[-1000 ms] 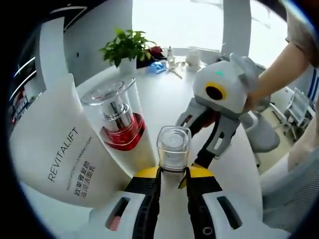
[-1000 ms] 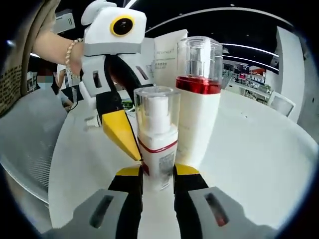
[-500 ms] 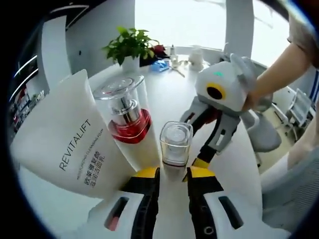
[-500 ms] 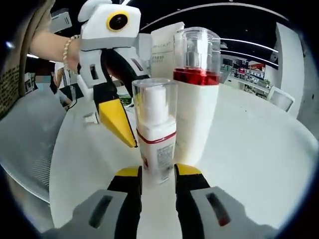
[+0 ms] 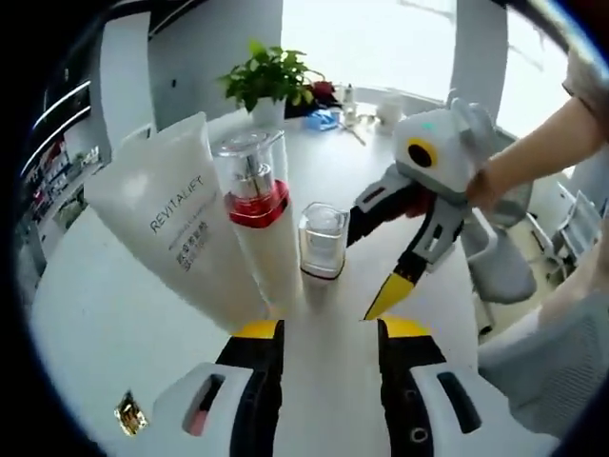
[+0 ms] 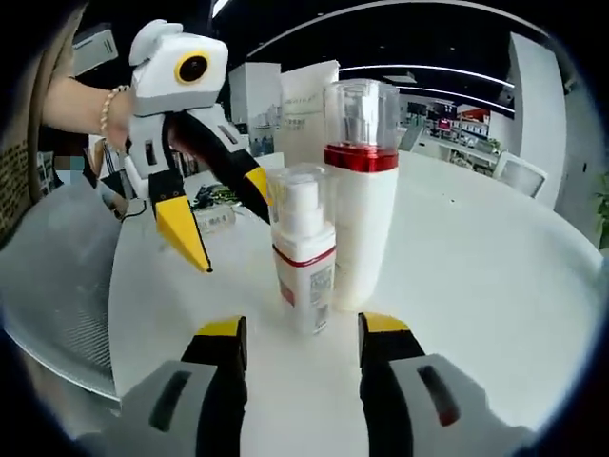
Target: Arrange the skincare products in the storage area until every visible bottle or jar stands upright without overlapping.
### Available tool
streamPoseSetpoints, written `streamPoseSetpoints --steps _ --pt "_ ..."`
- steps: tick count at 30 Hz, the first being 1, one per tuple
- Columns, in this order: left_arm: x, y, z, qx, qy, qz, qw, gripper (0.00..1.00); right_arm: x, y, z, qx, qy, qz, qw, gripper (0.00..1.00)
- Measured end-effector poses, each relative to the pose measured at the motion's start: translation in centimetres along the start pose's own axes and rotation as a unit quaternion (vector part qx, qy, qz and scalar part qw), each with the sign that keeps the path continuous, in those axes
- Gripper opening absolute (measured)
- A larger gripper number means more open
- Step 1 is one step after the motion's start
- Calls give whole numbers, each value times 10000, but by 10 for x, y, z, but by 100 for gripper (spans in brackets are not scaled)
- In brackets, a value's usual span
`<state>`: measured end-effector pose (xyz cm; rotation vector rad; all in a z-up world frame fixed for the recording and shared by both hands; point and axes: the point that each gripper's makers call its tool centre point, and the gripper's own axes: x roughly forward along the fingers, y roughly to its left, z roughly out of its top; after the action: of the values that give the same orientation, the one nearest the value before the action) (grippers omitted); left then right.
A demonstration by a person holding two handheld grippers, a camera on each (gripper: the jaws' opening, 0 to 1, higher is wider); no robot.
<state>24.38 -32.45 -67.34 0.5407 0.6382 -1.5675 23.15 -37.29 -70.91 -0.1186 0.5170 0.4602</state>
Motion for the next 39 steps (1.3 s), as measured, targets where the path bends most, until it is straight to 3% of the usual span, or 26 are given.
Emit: streamPoseSetpoints --steps 6,12,28,39 --pt "-19 1 -9 -403 -54 212 9989 52 -9 15 5 79 8 -110 9999 58" --pt "-46 6 -19 -943 -234 540 9938 64 -23 26 15 298 -92 -321 9990 67" --pt "-120 -6 -63 -2038 -700 1156 9696 83 -54 62 23 607 -138 -666 9958 83" --pt "-157 -19 -93 -2455 -832 1586 9527 92 -61 82 27 602 -143 -668 9958 89"
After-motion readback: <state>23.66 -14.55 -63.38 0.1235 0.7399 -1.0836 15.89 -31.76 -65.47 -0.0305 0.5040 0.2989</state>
